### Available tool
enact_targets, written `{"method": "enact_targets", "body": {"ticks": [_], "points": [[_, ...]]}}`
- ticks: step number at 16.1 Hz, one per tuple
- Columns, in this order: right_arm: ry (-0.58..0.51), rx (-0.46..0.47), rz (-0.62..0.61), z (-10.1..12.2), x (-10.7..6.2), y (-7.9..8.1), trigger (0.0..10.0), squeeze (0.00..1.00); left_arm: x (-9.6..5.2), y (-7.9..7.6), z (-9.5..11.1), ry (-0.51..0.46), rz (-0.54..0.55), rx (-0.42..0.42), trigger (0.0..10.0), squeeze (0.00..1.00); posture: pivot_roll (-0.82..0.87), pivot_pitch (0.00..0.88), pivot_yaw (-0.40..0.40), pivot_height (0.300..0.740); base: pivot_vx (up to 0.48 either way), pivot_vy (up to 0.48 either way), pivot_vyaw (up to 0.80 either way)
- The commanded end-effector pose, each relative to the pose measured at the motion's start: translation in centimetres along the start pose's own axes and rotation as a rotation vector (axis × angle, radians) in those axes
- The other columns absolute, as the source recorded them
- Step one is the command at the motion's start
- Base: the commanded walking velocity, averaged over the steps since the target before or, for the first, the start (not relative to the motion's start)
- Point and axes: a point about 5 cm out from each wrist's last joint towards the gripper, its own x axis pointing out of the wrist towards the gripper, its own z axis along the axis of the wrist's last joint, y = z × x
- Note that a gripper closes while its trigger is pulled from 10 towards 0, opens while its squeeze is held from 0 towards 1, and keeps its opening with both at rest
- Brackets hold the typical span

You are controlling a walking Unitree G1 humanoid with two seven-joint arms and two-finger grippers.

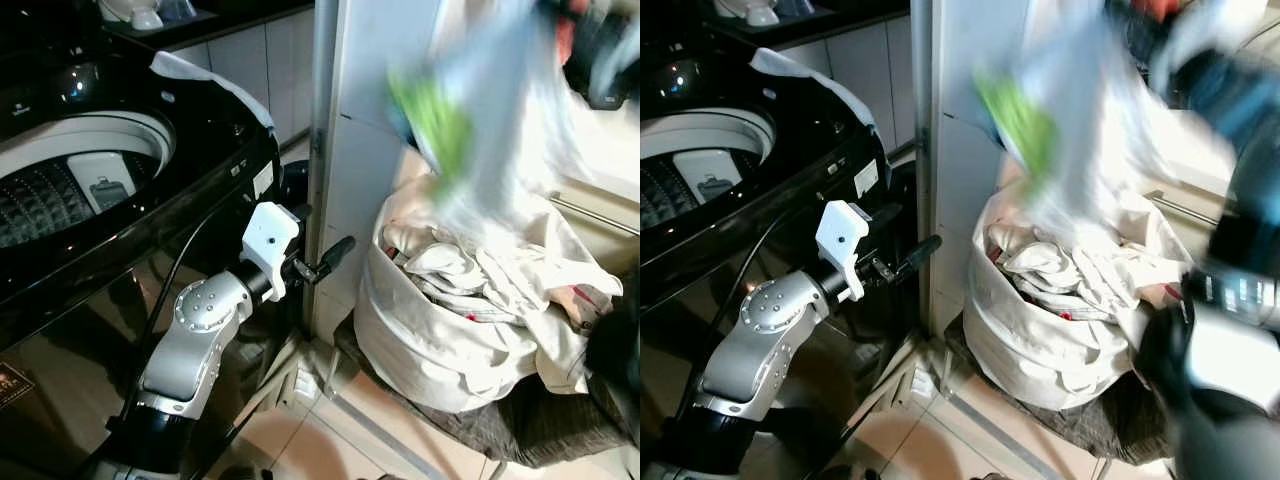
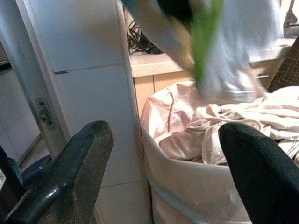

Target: Clothes washing

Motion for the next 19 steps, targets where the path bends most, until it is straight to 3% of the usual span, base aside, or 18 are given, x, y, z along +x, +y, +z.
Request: {"method": "enact_targets", "body": {"ticks": [1, 3, 4, 8, 10, 12, 14, 16, 17, 19], "points": [[-0.098, 0.027, 0.076, 2.3, -0.5, 1.6, 0.0, 0.00, 0.0, 0.4, 0.3, -0.019, 0.017, -0.001, 10.0, 0.00, -0.02, 0.000, -0.042, 0.740, 0.000, 0.000, 0.00], [-0.153, 0.103, 0.164, 3.8, -0.2, 3.4, 0.0, 0.00, 0.0, 0.5, 0.4, -0.025, 0.027, -0.002, 10.0, 0.00, -0.02, 0.000, -0.043, 0.740, 0.000, 0.000, 0.00], [-0.118, 0.097, 0.184, 3.0, 0.0, 3.8, 0.0, 0.00, 0.0, 0.6, 0.4, -0.032, 0.036, -0.004, 10.0, 0.00, -0.02, 0.000, -0.045, 0.740, 0.000, 0.000, 0.00], [0.124, 0.081, 0.096, -5.0, 0.1, 2.6, 0.0, 0.00, -0.8, 2.0, 1.3, -0.095, 0.103, -0.038, 10.0, 0.00, -0.01, 0.000, -0.048, 0.740, 0.000, 0.000, 0.00], [0.211, 0.162, 0.102, -8.6, -0.3, 2.5, 0.0, 0.00, -2.1, 2.5, 0.2, -0.014, 0.091, 0.004, 10.0, 0.00, -0.01, 0.000, -0.052, 0.740, 0.000, 0.000, 0.00], [0.286, 0.177, 0.143, -11.0, -1.1, 3.1, 0.0, 0.00, -3.2, 3.2, -1.0, 0.084, 0.095, 0.073, 10.0, 0.00, 0.00, 0.000, -0.056, 0.740, 0.000, 0.000, 0.00], [0.298, 0.205, 0.173, -11.5, -1.5, 3.6, 0.0, 0.00, -3.8, 3.8, -1.2, 0.094, 0.106, 0.070, 10.0, 0.00, 0.00, 0.000, -0.058, 0.740, 0.000, 0.000, 0.00], [0.352, 0.164, 0.143, -13.2, -2.2, 3.2, 0.0, 0.00, -4.7, 4.4, -1.7, 0.136, 0.098, 0.066, 10.0, 0.00, 0.00, 0.000, -0.059, 0.740, 0.000, 0.000, 0.00], [0.358, 0.149, 0.108, -13.6, -2.3, 2.8, 0.0, 0.00, -5.3, 4.1, -2.4, 0.204, 0.048, 0.084, 10.0, 0.00, 0.00, 0.000, -0.059, 0.740, 0.000, 0.000, 0.00], [0.281, 0.215, 0.104, -12.2, -2.0, 2.7, 0.0, 0.00, -6.4, 3.6, -3.7, 0.316, -0.021, 0.138, 10.0, 0.00, 0.00, 0.000, -0.058, 0.740, 0.000, 0.000, 0.00]]}}
